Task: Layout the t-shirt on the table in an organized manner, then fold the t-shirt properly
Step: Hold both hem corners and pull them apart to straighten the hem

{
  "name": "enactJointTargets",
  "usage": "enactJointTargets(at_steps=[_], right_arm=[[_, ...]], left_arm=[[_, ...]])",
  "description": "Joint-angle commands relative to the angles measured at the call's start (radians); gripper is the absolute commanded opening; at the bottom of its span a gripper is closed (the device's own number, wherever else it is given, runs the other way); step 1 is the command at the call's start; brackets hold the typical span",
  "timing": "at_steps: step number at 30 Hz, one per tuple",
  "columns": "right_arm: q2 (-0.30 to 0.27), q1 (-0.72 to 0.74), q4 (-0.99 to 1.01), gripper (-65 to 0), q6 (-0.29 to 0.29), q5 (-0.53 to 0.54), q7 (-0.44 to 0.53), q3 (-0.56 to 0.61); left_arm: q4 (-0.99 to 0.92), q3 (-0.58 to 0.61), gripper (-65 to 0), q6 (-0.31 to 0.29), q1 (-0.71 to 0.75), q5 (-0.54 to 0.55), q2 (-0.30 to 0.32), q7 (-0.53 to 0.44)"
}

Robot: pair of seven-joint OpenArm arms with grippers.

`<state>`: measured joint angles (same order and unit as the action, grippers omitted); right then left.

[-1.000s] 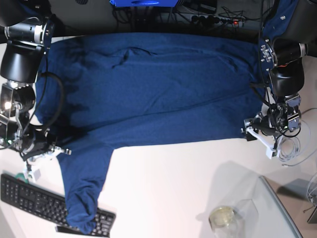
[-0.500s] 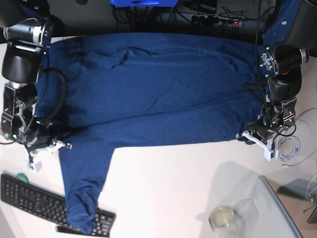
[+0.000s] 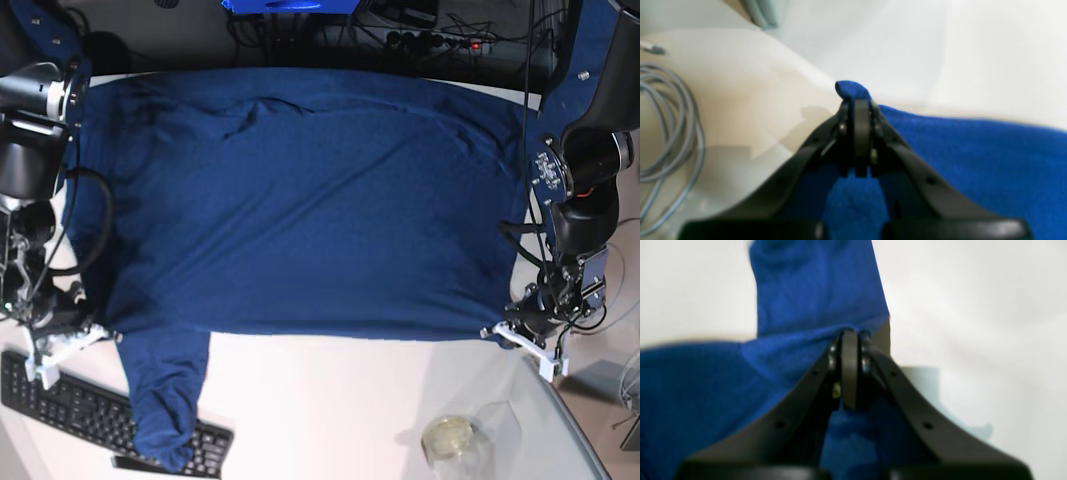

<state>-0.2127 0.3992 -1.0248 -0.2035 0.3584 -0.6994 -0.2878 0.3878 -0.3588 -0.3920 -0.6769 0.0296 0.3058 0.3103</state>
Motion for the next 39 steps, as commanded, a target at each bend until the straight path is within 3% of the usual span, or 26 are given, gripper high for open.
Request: enactJointTargets(at_steps=[1,9,12,16,22,33,39], right_arm=[[-0.02,0.03,-0.013,-65.0,-0.009,0.004,0.031,-0.001],[-0.018,0.014,-0.005,-65.0,-0.009,0.004,0.04,-0.001],[-0.02,0.002,-0.005,-65.0,-0.009,0.004,0.04,0.045],[-0.026,-0.01,-0.007,-65.0,0.0,0.004,0.036,0.154],[-0.026,-0.046,-0.01,-65.0,0.0,0.006,0.034,0.158],[-0.063,-0.095,-0.053,-65.0,0.0,0.006,0.001,0.158],[-0.064,-0.116,-0.113,-65.0,0.0,0.006,-0.072,0.158]], left_arm=[[0.015,-0.001,-65.0,-0.002,-0.039,0.011,0.014,-0.023],[0.079,-0.009,-65.0,-0.002,0.024,0.013,0.013,-0.018],[0.164,-0.013,-65.0,-0.005,0.075,0.016,0.01,0.062],[0.343,-0.004,-65.0,-0.005,0.176,0.106,0.0,0.166],[0.563,-0.004,-65.0,-0.005,0.331,0.177,-0.004,0.275],[0.664,-0.012,-65.0,-0.008,0.449,0.177,0.002,0.292],[0.682,-0.012,-65.0,-0.008,0.471,0.177,0.017,0.293]])
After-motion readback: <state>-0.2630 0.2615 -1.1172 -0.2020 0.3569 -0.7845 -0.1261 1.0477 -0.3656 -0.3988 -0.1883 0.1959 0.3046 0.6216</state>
